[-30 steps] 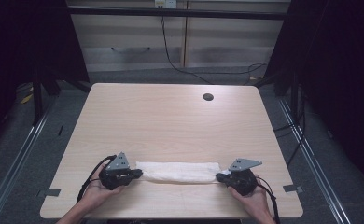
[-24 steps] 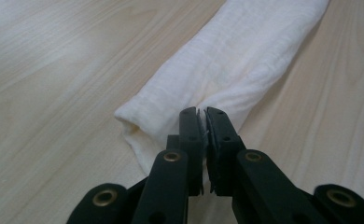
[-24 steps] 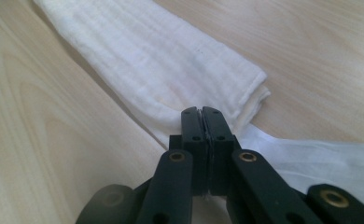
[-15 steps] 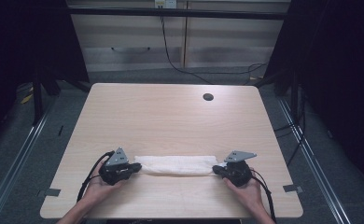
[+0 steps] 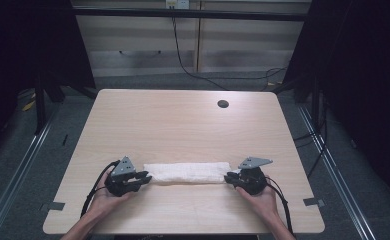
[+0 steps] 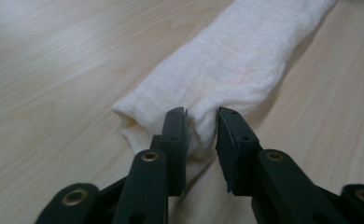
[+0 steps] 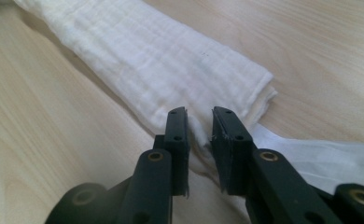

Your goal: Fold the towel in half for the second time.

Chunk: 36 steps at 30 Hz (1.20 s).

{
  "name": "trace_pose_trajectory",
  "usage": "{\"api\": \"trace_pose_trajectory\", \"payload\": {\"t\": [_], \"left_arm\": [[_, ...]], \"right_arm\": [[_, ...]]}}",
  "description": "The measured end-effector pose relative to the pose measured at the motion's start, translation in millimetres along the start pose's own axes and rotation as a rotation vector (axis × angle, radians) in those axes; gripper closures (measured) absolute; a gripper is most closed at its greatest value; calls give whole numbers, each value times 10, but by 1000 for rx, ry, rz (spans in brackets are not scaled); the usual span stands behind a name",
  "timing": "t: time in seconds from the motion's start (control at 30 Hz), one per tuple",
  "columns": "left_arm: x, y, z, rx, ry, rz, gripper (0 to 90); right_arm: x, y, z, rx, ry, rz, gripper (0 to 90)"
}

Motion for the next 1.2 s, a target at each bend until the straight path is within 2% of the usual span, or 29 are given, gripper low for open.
{"api": "trace_pose_trajectory", "payload": {"t": [0.03, 0.1, 0.13, 0.2, 0.37, 0.47, 0.63, 0.73, 0.8, 0.9, 1.0, 1.07, 1.1, 1.17, 1.2], "left_arm": [[13, -6, 2, -11, 8, 6, 701], [30, -18, -25, 1, -6, 6, 669], [52, -21, -12, -9, 9, 13, 648], [106, -2, -21, 13, -4, -8, 595], [262, 32, 4, 36, 20, -45, 519], [332, 35, 29, 76, 14, -55, 439], [482, 43, 121, 119, 40, -79, 346], [562, 4, 197, 161, 47, -86, 303], [600, -43, 260, 172, 76, -85, 278], [632, -118, 368, 221, 117, -85, 222], [655, -159, 463, 284, 132, -108, 173], [664, -211, 514, 311, 160, -109, 175], [673, -241, 528, 309, 169, -108, 177], [668, -274, 514, 310, 139, -108, 177], [662, -292, 508, 299, 129, -92, 179]], "right_arm": [[4, -1, 7, -1, 6, -1, 741], [23, -1, 16, -11, 14, -1, 719], [36, 4, 23, -8, 25, -8, 706], [80, 21, 36, -23, 43, -24, 667], [267, 103, 65, -47, 62, -97, 568], [386, 128, 60, -58, 60, -131, 517], [566, 110, -4, -83, 15, -165, 420], [663, 85, -89, -70, -32, -168, 378], [725, 62, -151, -102, -36, -194, 354], [788, -20, -262, -143, -64, -223, 323], [809, -126, -349, -174, -90, -230, 307], [832, -174, -391, -193, -106, -229, 297], [854, -189, -415, -193, -122, -223, 293], [906, -200, -489, -225, -163, -254, 259], [917, -210, -521, -244, -173, -259, 246]]}}
Point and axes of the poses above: each handheld gripper's, and its own axes: x roughly backward along the jaws, y roughly out of its top, z roughly to its left, the point moved 6 cm from there along -x, roughly forward along the jaws, and after that the axes turned 2 degrees about -x, right-handed, at the moved point
